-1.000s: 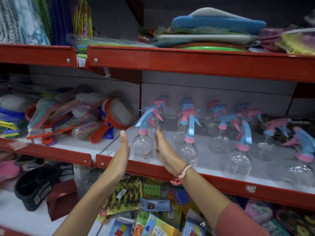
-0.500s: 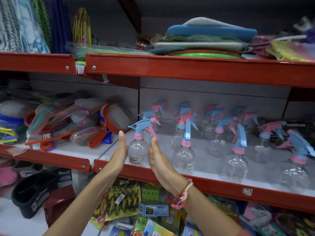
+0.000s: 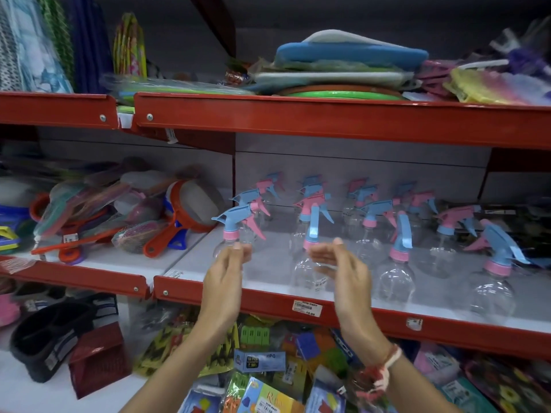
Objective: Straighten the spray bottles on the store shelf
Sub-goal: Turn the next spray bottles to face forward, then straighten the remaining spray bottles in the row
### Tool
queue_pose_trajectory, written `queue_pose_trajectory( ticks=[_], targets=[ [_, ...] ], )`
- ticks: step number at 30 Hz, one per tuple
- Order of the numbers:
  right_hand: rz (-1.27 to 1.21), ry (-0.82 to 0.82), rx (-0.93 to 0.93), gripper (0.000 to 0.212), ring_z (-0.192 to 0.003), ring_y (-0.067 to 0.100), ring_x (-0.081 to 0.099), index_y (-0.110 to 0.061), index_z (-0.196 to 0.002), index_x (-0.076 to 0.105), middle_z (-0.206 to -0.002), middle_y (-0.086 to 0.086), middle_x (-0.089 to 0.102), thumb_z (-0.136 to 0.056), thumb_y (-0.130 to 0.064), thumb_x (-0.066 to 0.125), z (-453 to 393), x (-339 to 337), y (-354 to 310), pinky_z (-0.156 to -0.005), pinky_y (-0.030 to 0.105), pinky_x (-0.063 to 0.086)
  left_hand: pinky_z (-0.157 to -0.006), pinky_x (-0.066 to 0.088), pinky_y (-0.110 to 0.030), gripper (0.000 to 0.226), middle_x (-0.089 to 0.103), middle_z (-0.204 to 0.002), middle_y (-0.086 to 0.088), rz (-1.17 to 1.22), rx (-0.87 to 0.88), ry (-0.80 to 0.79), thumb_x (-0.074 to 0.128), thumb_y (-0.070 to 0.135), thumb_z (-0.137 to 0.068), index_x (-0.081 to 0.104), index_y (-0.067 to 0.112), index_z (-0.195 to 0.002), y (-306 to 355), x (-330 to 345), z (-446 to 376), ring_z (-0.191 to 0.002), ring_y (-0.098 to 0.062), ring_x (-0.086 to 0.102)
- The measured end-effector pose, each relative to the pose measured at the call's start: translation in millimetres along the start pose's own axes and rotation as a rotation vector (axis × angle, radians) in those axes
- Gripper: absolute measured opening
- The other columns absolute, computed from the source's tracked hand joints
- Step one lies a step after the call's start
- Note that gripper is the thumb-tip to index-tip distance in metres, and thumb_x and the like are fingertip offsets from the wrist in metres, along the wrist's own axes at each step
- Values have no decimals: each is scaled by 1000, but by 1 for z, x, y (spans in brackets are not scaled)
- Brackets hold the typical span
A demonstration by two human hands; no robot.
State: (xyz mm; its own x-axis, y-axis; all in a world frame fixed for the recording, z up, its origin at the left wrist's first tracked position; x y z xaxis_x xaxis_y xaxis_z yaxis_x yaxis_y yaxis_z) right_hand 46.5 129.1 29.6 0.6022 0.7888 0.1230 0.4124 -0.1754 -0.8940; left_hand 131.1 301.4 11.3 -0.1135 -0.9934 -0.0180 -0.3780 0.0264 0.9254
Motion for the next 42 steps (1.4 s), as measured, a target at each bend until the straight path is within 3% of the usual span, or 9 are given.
queue_pose_trajectory(
  ticks=[3, 8, 13, 19, 25, 30, 35, 39, 42],
  targets=[
    [79, 120, -6, 34, -99, 15, 63, -20, -88, 67, -100, -2, 71, -99, -35, 39, -19, -23, 9, -94, 35, 48, -109, 37, -41, 47, 65, -119, 3, -38, -74, -179, 30, 52, -94, 63, 23, -112, 1, 27, 8, -116, -13, 57],
    [107, -247, 327, 64, -141, 15, 33, -17, -143, 39, -154, 1, 36, -94, -58, 27, -48, -19, 47, -118, 39, 23, -115, 28, -46, 116, 49, -144, -1, -72, -260, -349, 23, 97, -53, 47, 21, -137, -3, 59, 18, -132, -19, 46],
    [38, -417, 455, 84, -146, 14, 20, -12, -151, 17, -160, 1, 19, -88, -68, 20, -39, -7, 51, -117, 32, 14, -118, 21, -48, 154, 36, -153, -13, -4, -371, -329, 16, 105, -23, 33, 13, -145, -5, 75, 16, -139, -26, 36],
    [32, -407, 461, 85, -146, 16, 18, -11, -151, 13, -161, 6, 13, -88, -68, 19, -22, -19, 42, -120, 33, 14, -120, 16, -47, 145, 27, -157, -10, -57, -333, -388, 6, 103, -31, 27, 18, -147, -2, 80, 12, -144, -24, 26],
    [10, -417, 481, 90, -146, 16, 19, -12, -151, 9, -160, 5, 15, -85, -71, 21, -12, -27, 38, -119, 33, 18, -121, 11, -47, 109, 24, -158, -7, -65, -296, -430, -1, 83, -65, 26, 17, -147, 0, 80, 0, -145, -21, 23],
    [12, -426, 475, 87, -146, 17, 20, -11, -151, 12, -160, 6, 16, -87, -69, 21, -10, -27, 38, -119, 32, 19, -121, 11, -45, 122, 23, -158, -5, -68, -291, -415, 1, 93, -55, 23, 16, -148, -11, 80, -1, -145, -19, 23],
    [110, -409, 374, 84, -142, 11, 30, -15, -149, 26, -157, 0, 28, -86, -70, 22, -8, -39, 33, -118, 32, 21, -115, 24, -44, 95, 42, -149, 0, -93, -155, -228, 7, 84, -72, 46, 26, -137, -4, 74, 5, -137, -23, 38],
    [-1, -89, 101, 57, -100, 15, 70, -11, -110, 68, -112, 8, 73, -92, -54, 34, -11, -72, 12, -89, 26, 54, -103, 42, -36, 50, 68, -114, 4, -1, 49, -107, 27, 60, -91, 64, 28, -99, 8, 78, 15, -110, -12, 60],
    [-40, 242, -71, 43, -84, 24, 69, -8, -89, 68, -88, 11, 73, -98, -37, 37, -13, -108, 1, -77, 33, 56, -98, 48, -33, 39, 73, -98, 5, 25, 46, -253, 36, 42, -96, 68, 19, -95, 14, 101, 26, -95, -4, 66]
  ],
)
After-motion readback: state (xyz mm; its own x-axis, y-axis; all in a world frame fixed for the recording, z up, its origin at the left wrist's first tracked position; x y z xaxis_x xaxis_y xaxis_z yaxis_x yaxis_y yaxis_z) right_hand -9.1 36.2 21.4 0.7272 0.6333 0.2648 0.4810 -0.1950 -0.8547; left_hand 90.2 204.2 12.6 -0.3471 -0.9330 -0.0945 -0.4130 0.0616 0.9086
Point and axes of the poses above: each hand's wrist, its own z-axis away from the middle knuckle, its own x-axis out of the palm, y = z × x, the point moved 4 cm from there along -z, towards the middle knuckle
